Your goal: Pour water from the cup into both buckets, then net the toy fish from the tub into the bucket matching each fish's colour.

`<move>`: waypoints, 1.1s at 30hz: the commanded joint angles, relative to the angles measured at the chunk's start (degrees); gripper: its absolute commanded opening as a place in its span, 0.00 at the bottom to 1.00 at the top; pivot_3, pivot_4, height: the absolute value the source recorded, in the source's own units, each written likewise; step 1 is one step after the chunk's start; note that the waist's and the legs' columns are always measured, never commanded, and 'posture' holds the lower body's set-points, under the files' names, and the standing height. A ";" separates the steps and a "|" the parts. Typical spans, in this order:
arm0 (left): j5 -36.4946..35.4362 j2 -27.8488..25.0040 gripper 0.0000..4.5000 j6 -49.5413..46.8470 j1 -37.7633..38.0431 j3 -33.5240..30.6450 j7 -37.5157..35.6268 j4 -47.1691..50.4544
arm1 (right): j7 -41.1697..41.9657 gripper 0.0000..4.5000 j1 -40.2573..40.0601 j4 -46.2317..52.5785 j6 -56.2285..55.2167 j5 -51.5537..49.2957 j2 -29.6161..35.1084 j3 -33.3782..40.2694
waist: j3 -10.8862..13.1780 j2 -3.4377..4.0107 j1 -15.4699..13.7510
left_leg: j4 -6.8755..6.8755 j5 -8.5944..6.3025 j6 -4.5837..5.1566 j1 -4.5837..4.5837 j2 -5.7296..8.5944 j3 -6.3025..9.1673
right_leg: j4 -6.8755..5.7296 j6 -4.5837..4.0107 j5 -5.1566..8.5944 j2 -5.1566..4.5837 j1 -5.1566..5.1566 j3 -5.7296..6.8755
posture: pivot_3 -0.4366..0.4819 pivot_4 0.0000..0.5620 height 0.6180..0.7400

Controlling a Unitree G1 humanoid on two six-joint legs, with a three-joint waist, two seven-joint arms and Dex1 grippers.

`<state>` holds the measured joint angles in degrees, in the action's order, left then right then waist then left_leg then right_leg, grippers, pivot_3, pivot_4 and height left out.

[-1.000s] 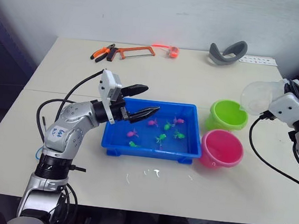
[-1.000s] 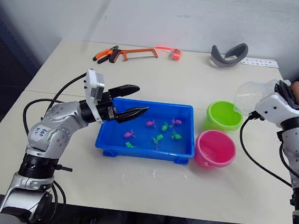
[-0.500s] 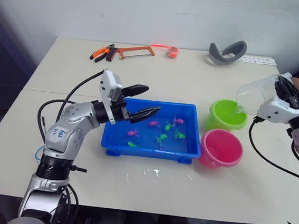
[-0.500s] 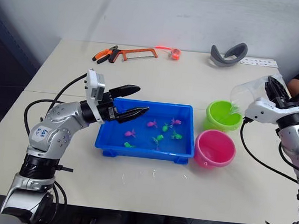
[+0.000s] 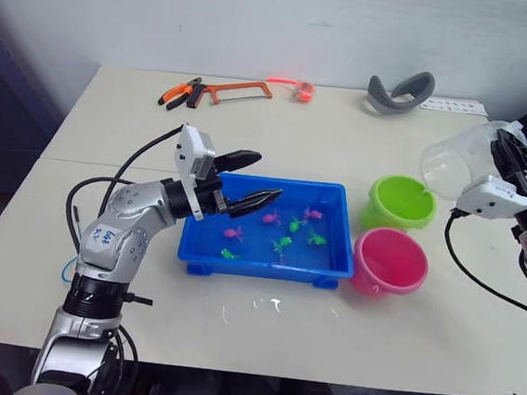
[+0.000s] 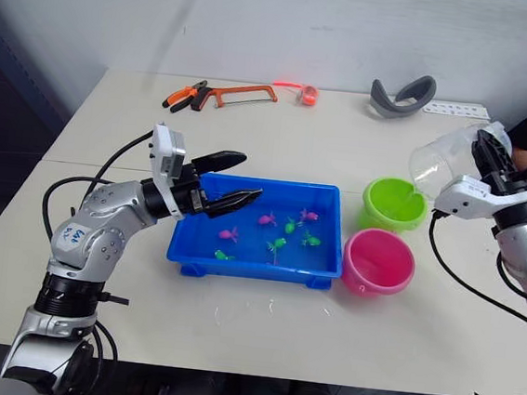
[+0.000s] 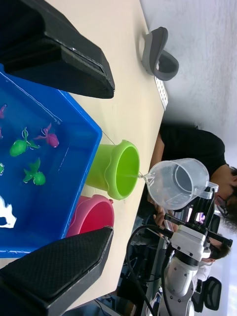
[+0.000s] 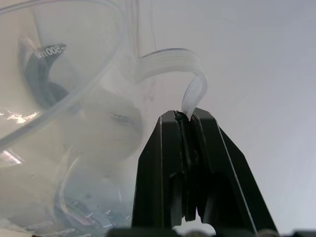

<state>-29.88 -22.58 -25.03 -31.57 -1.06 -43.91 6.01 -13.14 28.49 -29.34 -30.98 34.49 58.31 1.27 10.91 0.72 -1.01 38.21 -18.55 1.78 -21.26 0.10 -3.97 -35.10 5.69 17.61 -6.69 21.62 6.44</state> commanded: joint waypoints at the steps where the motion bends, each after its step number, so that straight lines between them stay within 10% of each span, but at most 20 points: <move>1: -0.57 -0.17 1.00 0.18 0.12 -0.47 -0.40 1.93 | 3.71 0.01 -0.79 0.76 1.70 -11.44 -2.77 6.51 | 0.02 -0.03 0.01 | 0.00 0.00 0.00 0.00 -0.01 0.01 | 0.01 0.00 0.00 0.01 -0.02 0.02 | 0.48 0.27 1.00; 10: -1.03 -1.38 1.00 -0.30 0.70 -1.00 -1.77 2.19 | 19.46 0.01 -5.60 8.53 15.86 -37.64 -9.52 19.99 | 0.03 -0.05 -0.24 | 0.01 0.00 0.00 0.00 -0.01 0.06 | 0.00 0.00 0.00 0.00 -0.04 0.07 | 0.48 0.27 1.00; 20: -7.51 -7.50 1.00 0.07 3.24 -1.99 -17.50 5.07 | 22.99 0.01 -19.01 27.62 55.98 -64.60 -17.04 36.93 | 0.03 -0.04 -0.30 | -0.01 0.00 0.01 0.00 -0.03 0.09 | -0.01 -0.01 0.00 -0.02 -0.05 0.07 | 0.48 0.27 1.00; 33: -7.19 -10.98 1.00 0.04 7.43 0.17 -22.15 8.11 | 20.31 0.01 -25.79 28.85 54.40 -64.37 -31.28 37.64 | 0.00 0.03 -0.13 | -0.05 0.00 0.02 0.08 -0.01 0.02 | -0.12 -0.02 0.00 -0.03 0.01 -0.09 | 0.48 0.27 1.00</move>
<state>-36.28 -33.34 -25.08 -24.27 -0.70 -66.14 11.42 7.48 2.18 -1.10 25.66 -30.30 26.79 38.40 10.90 0.75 -1.14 38.16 -18.55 1.80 -21.18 0.09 -3.95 -35.22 5.66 17.61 -6.71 21.63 6.35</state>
